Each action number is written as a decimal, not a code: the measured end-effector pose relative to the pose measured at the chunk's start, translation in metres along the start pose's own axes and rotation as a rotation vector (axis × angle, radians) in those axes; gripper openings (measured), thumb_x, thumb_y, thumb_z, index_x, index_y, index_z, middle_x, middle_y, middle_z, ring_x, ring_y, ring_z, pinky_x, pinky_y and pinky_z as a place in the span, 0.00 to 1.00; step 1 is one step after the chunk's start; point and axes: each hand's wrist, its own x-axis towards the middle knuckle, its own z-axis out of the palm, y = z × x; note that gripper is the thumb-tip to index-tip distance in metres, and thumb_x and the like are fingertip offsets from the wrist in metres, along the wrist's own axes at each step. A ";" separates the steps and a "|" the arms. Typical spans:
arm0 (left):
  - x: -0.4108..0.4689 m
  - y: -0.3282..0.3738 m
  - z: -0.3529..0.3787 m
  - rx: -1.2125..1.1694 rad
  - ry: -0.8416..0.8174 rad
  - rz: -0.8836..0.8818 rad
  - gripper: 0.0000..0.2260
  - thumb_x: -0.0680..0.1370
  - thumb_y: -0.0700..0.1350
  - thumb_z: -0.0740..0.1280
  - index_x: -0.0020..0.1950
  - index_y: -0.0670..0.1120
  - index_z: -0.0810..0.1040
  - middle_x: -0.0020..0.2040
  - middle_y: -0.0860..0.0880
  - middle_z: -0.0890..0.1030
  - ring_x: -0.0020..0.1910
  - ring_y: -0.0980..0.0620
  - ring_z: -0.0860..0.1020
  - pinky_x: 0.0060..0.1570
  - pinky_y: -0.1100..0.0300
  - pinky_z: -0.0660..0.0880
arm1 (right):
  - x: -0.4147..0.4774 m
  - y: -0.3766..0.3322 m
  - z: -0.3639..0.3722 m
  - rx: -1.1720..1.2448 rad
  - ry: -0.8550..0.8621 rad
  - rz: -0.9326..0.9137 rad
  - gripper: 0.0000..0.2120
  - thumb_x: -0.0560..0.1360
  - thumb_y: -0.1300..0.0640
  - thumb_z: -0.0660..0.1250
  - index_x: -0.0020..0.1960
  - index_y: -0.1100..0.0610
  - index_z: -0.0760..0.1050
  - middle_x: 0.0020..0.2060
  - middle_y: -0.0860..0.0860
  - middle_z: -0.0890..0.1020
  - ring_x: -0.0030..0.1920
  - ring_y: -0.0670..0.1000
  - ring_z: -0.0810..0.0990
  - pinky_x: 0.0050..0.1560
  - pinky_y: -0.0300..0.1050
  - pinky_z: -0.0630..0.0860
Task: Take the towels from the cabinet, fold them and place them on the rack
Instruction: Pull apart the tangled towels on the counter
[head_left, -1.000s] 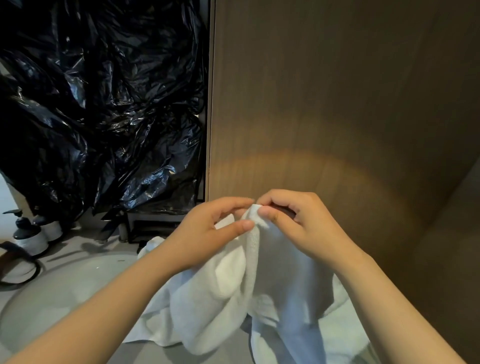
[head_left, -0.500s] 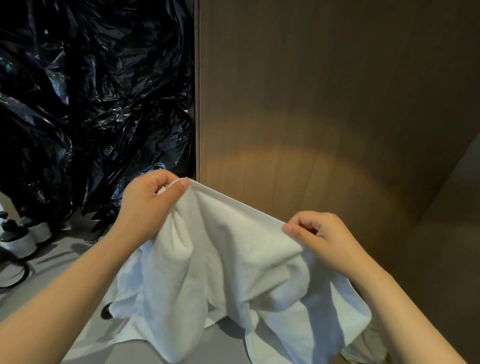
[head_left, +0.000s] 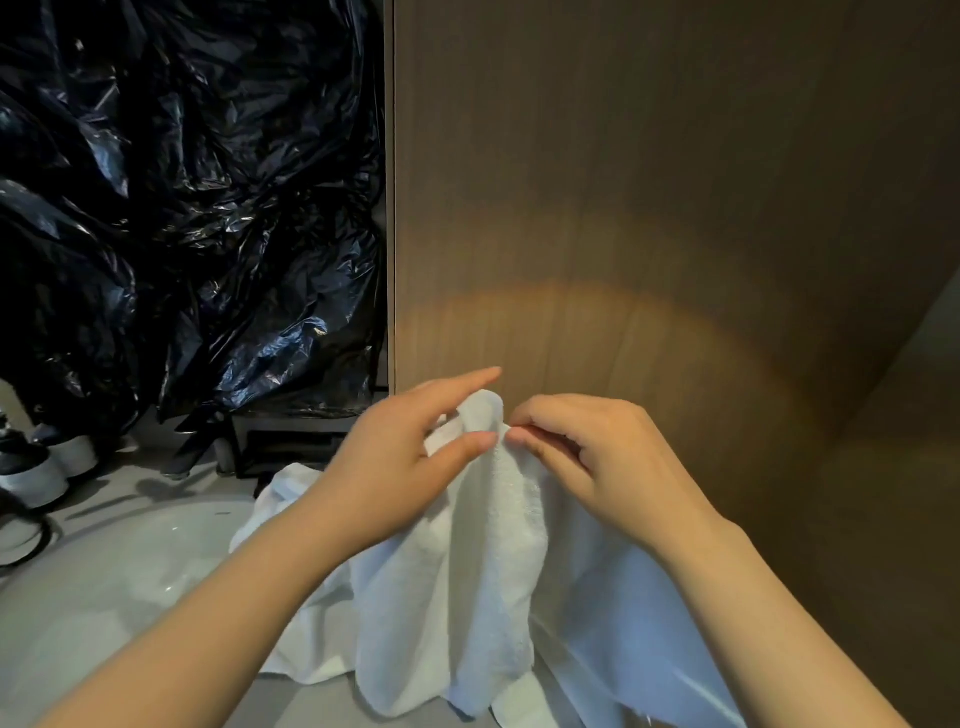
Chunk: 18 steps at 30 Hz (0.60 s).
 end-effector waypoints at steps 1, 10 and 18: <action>0.002 0.004 0.002 -0.048 -0.043 -0.003 0.20 0.78 0.49 0.67 0.69 0.58 0.73 0.64 0.63 0.76 0.61 0.66 0.73 0.61 0.70 0.69 | 0.001 -0.001 -0.002 0.016 -0.002 0.000 0.09 0.82 0.49 0.62 0.48 0.51 0.78 0.38 0.41 0.79 0.38 0.43 0.75 0.38 0.42 0.73; 0.004 0.000 0.009 -0.098 -0.064 -0.052 0.04 0.77 0.46 0.69 0.42 0.51 0.81 0.39 0.55 0.82 0.40 0.58 0.78 0.40 0.63 0.72 | -0.008 0.006 -0.007 0.158 -0.071 0.155 0.08 0.79 0.45 0.65 0.45 0.47 0.80 0.34 0.43 0.78 0.37 0.46 0.77 0.36 0.42 0.73; 0.012 -0.014 -0.013 0.001 0.220 -0.067 0.05 0.77 0.47 0.67 0.40 0.53 0.79 0.39 0.59 0.79 0.40 0.61 0.76 0.36 0.73 0.69 | -0.036 0.035 -0.003 0.137 -0.135 0.364 0.08 0.80 0.57 0.64 0.51 0.49 0.81 0.42 0.42 0.82 0.45 0.43 0.79 0.46 0.51 0.78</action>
